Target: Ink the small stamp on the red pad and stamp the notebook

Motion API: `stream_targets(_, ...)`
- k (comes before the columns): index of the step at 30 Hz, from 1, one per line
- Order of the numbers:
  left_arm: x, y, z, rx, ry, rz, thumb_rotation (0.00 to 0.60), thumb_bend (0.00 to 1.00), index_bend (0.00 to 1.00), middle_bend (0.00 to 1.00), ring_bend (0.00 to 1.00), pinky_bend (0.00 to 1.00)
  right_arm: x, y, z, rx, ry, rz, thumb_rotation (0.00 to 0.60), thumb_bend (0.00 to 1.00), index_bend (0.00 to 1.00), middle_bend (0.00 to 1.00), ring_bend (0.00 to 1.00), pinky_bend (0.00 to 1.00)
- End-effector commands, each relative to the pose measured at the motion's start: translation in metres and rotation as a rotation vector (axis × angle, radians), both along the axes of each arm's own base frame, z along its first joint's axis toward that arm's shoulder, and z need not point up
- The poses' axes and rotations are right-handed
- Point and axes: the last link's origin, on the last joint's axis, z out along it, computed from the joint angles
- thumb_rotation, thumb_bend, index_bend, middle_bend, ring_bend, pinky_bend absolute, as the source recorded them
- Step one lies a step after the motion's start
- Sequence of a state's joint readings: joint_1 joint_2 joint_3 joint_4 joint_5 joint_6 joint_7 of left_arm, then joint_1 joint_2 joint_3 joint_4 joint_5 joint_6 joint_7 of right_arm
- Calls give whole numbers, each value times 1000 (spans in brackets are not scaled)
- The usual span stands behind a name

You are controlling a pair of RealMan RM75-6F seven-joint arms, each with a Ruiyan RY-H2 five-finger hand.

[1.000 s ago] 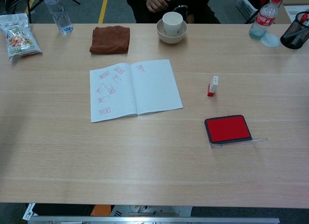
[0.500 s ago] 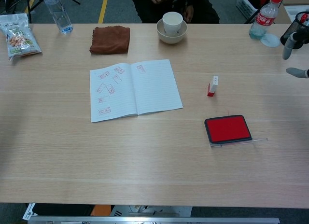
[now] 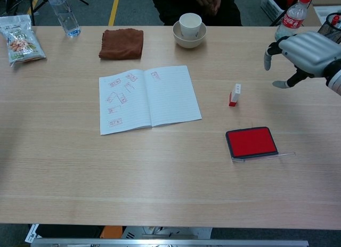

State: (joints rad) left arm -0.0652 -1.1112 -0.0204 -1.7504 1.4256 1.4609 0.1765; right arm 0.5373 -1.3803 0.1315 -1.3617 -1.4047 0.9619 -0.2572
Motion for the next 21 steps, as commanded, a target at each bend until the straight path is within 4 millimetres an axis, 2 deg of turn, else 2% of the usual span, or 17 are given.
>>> stream_targets(1,0,0,0,-1,1,1,600,325,216,131,151,104,3,-7,-17,28,28,16,600,164,478,367,255,305)
stream_targets(12,-2,0,1,4,-1,10,600,325,216,131,151,104,13,-20,-54,62,77,61,600,164,453,354,244,305)
stream_targets(21,-3,-1,2,7,-1,17,600,325,216,131,151,103,21,-28,-68,80,92,85,600,165,430,348,239,305)
